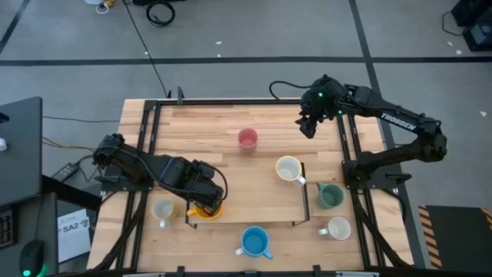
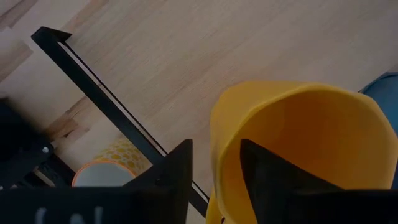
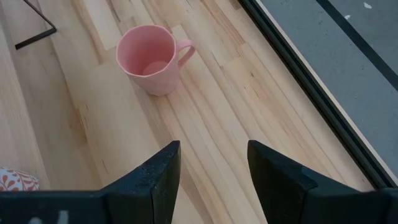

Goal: Place coffee mugs
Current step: Put the pink mug on the shelf

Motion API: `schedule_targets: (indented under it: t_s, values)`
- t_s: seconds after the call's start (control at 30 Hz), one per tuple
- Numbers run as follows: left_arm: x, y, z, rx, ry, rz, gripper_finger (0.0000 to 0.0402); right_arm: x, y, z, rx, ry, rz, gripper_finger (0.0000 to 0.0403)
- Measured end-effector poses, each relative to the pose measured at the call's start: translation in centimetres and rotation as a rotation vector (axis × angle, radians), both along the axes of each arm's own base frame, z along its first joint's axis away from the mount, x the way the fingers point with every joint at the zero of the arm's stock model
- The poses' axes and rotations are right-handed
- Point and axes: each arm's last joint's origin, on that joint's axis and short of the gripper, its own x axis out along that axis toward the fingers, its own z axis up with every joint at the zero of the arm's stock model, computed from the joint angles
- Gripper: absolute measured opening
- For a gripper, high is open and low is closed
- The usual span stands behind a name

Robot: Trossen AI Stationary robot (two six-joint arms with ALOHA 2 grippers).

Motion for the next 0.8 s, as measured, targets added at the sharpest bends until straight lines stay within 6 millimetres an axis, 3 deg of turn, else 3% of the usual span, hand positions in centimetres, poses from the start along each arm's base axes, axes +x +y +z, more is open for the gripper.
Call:
schedule_targets:
  t_s: [0.2, 0.53, 0.8]
  values:
    - [0.0, 0.0, 0.0, 0.004, 0.0, -0.026, 0.0174, 0.0, 0.0, 0.0, 0.0, 0.0, -0.001, 0.0192]
    - [-0.1, 0.1, 0.2, -0.018, 0.004, -0.043, 0.0176, 0.0, 0.0, 0.0, 0.0, 0.0, -0.001, 0.0193]
    - [-1.0, 1.3, 2.5, -0.049, -0.077, -0.052, 0.0176, 0.0, 0.0, 0.0, 0.0, 0.0, 0.0, 0.0193]
